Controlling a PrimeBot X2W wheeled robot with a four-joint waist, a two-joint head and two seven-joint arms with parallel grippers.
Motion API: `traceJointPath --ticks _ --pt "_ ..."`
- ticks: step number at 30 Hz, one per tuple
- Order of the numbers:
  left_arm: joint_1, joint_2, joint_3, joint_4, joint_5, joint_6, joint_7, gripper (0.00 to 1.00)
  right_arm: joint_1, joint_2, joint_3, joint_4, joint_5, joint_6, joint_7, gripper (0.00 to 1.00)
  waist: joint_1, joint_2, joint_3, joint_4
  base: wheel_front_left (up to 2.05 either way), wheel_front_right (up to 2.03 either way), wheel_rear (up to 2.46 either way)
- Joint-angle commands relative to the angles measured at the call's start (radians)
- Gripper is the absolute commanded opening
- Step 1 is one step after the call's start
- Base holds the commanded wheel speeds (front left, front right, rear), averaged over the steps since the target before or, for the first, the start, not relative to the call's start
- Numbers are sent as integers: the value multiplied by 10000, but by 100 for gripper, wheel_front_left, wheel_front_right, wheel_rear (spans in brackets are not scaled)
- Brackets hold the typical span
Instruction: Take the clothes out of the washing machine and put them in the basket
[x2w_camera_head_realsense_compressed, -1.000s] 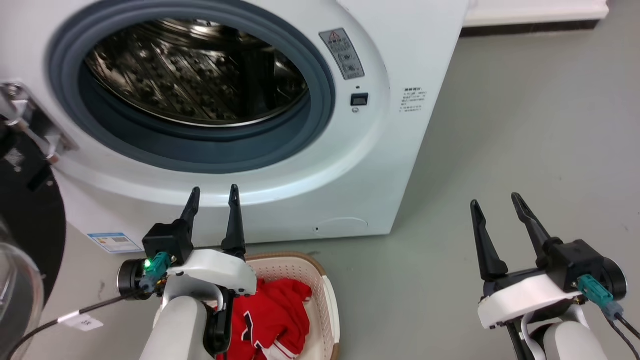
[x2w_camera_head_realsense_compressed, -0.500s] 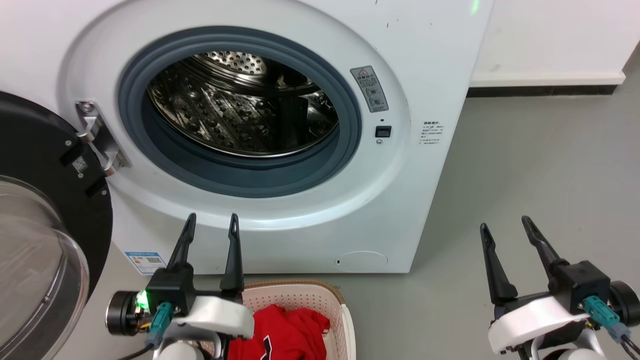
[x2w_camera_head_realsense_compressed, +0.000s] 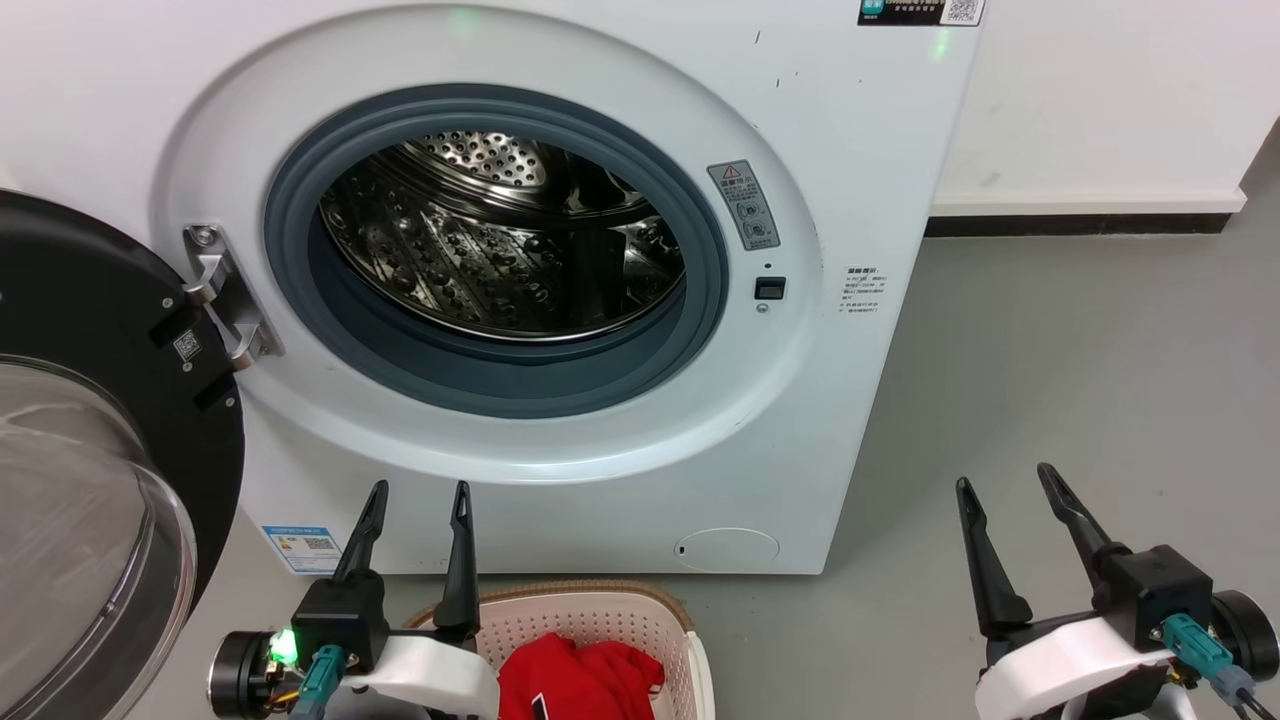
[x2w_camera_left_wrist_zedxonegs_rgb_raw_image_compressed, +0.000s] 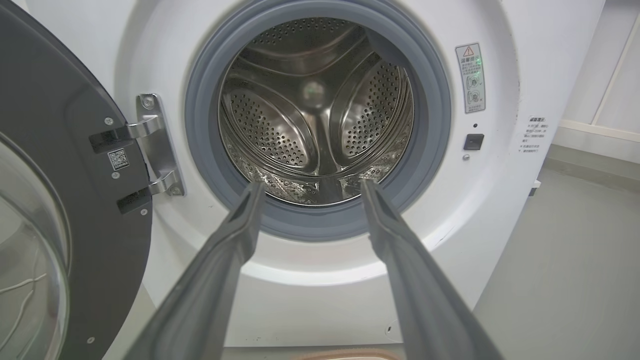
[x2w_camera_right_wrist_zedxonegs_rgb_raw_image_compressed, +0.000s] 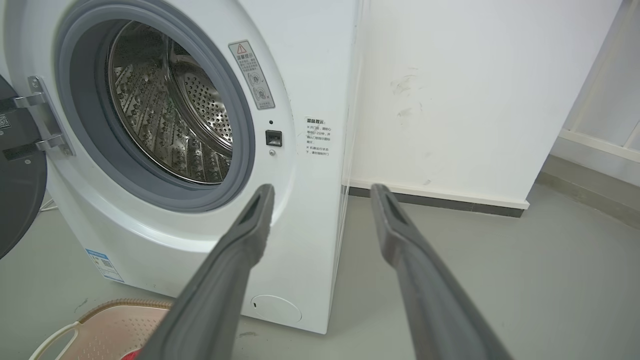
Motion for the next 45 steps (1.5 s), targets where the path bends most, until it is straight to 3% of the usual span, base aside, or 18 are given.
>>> traceJointPath --ticks 1,17,18,29,34,45 --pt "130 28 -19 38 -28 32 -25 100 100 -1 5 13 51 -7 29 100 2 0 -24 -8 0 0 0" --pt "146 144 -13 50 -139 122 -25 100 139 -1 127 135 251 -7 -42 100 2 0 -95 -89 0 0 0" --pt "43 100 -3 104 -128 85 0 0 81 0 121 152 170 2 -8 0 2 0 -94 -91 0 0 0" --pt "-156 35 401 327 -2199 -208 592 0 -89 -130 91 451 2553 1 136 0 2 0 -61 -66 0 0 0" --pt "-229 -7 629 361 -3825 -428 963 0 -307 -221 41 733 4378 0 278 0 2 0 -32 -47 0 0 0" --pt "-330 -50 882 434 -5448 -651 1363 0 -493 -287 -37 977 6172 0 435 0 2 0 1 -24 0 0 0"
